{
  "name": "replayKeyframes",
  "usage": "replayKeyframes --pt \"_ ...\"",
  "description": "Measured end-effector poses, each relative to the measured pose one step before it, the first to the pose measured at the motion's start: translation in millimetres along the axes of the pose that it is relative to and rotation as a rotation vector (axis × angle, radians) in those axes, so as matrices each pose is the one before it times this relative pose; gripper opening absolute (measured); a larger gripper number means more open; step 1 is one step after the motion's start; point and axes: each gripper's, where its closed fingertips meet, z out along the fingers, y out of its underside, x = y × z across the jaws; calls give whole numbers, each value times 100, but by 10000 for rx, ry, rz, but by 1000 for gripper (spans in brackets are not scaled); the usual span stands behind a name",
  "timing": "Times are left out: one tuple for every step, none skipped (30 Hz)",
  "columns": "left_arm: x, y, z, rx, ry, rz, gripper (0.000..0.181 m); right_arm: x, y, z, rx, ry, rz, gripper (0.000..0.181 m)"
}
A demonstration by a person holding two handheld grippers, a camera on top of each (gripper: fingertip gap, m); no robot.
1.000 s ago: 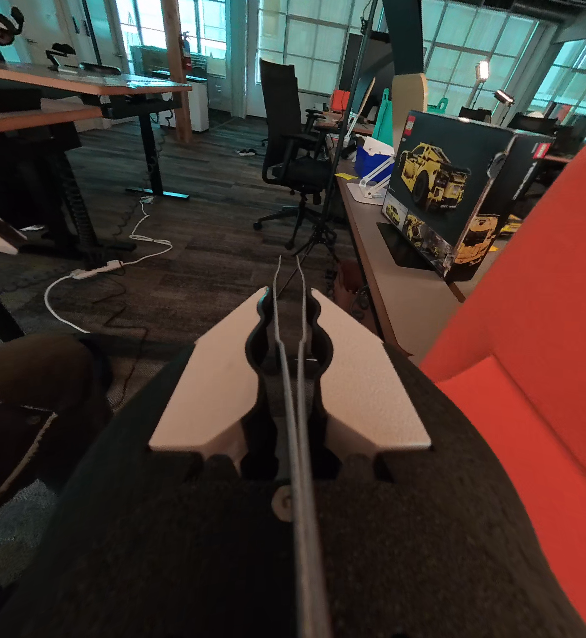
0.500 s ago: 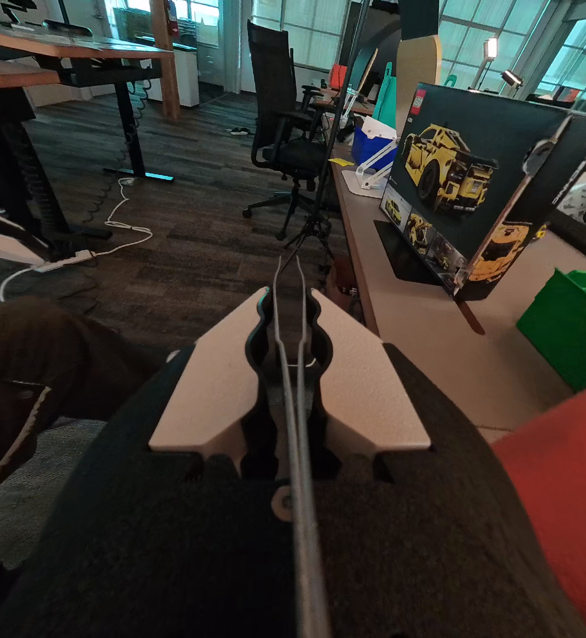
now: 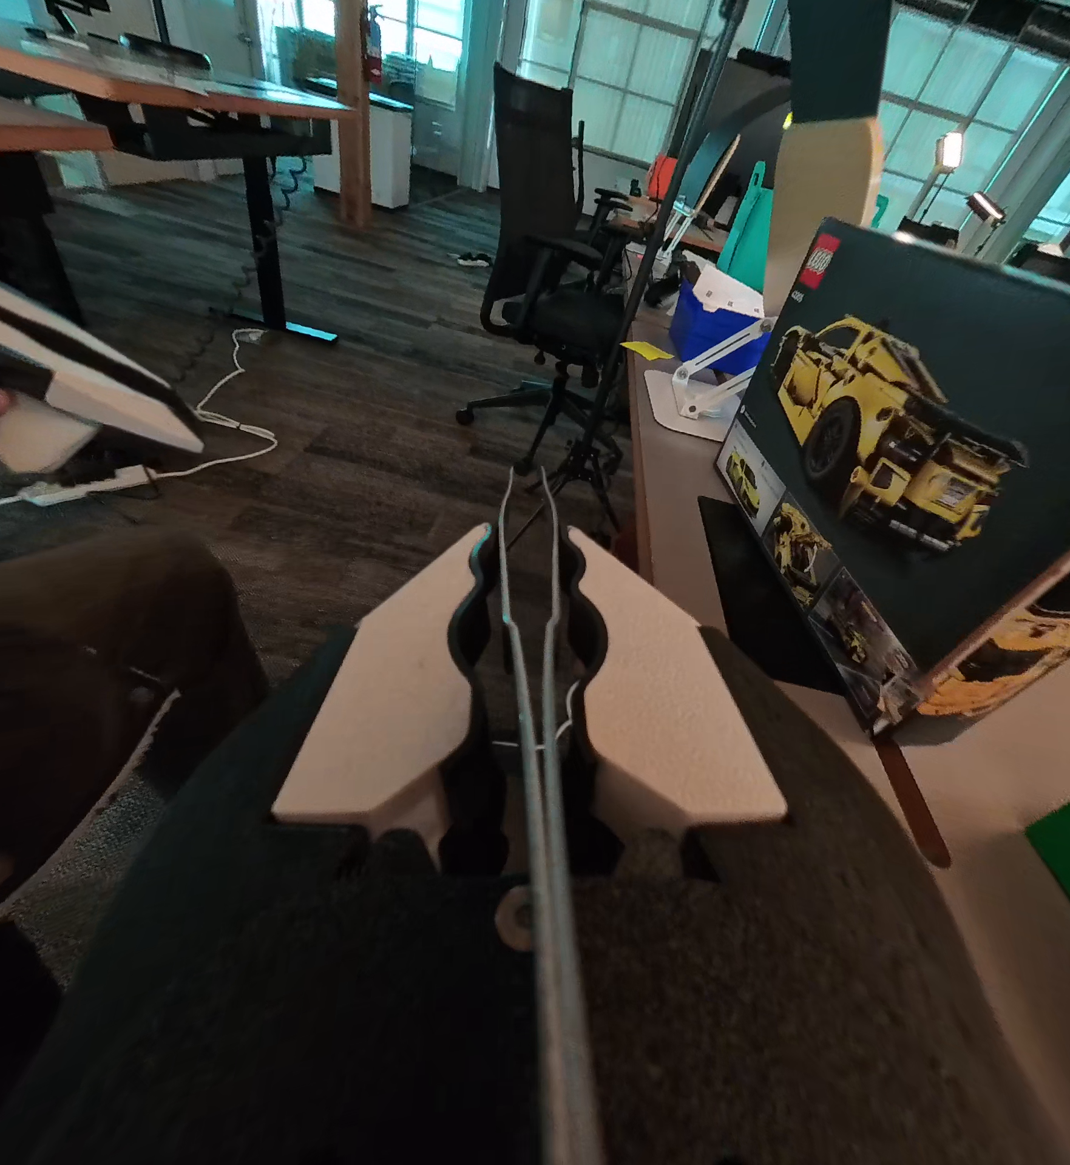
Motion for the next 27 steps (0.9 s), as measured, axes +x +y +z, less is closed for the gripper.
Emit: replayKeyframes --pt "-615 -463 923 -53 5 2 35 427 204 920 -62 -19 -64 17" --pt "-619 -460 888 -62 2 19 35 519 190 973 -61 21 -100 17" --pt "-657 -506 843 -38 -30 21 35 571 155 1053 -76 27 -82 17" --pt "-668 -556 814 -6 -39 12 35 592 109 1097 -80 25 -38 17" --pt "-642 -590 787 -4 -14 -7 35 603 0 1135 -26 34 -11 17" --pt "-592 -628 765 9 24 -31 35 634 -50 1177 8 70 24 17" --pt "-585 -636 704 27 42 -55 35 566 16 1220 -33 72 9 18" --pt "-604 -504 626 17 43 -31 35 410 121 1253 -56 51 -34 18" --pt "-731 -292 580 -1 -27 -29 35 289 199 1302 -46 69 -62 17" --pt "-698 -245 578 -17 7 -35 35 136 208 1374 -74 25 -35 18" --pt "-647 -246 561 -31 64 -61 35 56 99 1391 -51 2 -38 18" --pt "-630 -335 500 -31 73 -45 35 41 -92 1409 22 24 -107 18" --pt "-633 -390 391 -24 55 -17 35 35 -191 1462 40 34 -196 18" --pt "-664 -465 306 3 18 -6 35 97 -228 1571 11 91 -252 17" --pt "-678 -492 271 30 6 -12 35 150 -306 1728 33 148 -191 17" --pt "-724 -469 260 47 -26 -44 35 42 -428 1878 62 99 -94 17" --pt "-731 -324 262 48 -34 -57 35 5 -483 2023 68 73 -96 17" --pt "-705 -79 257 6 -34 -40 35 24 -500 2144 65 107 -99 17" --pt "-671 221 235 -80 -30 -15 35 -69 -505 2252 74 52 -131 17" --pt "-655 394 167 -116 -35 5 35 -159 -463 2357 83 -3 -152 17" --pt "-709 376 92 -104 -68 26 35 -173 -358 2418 72 -10 -109 17" --pt "-793 267 -5 -101 -117 24 35 -169 -284 2484 68 -12 -120 17" --pt "-841 27 -126 -16 -141 -18 35 -92 -197 2543 65 39 -113 17" --pt "-880 -163 -222 90 -161 -77 35 -50 -99 2610 62 79 -169 17" --pt "-889 -152 -251 107 -160 -132 35 43 -1 2659 17 140 -167 17" --pt "-839 -41 -222 64 -130 -168 35 84 1 2640 12 165 -124 17" --pt "-774 31 -180 20 -109 -166 35 91 -50 2580 49 165 -71 17"
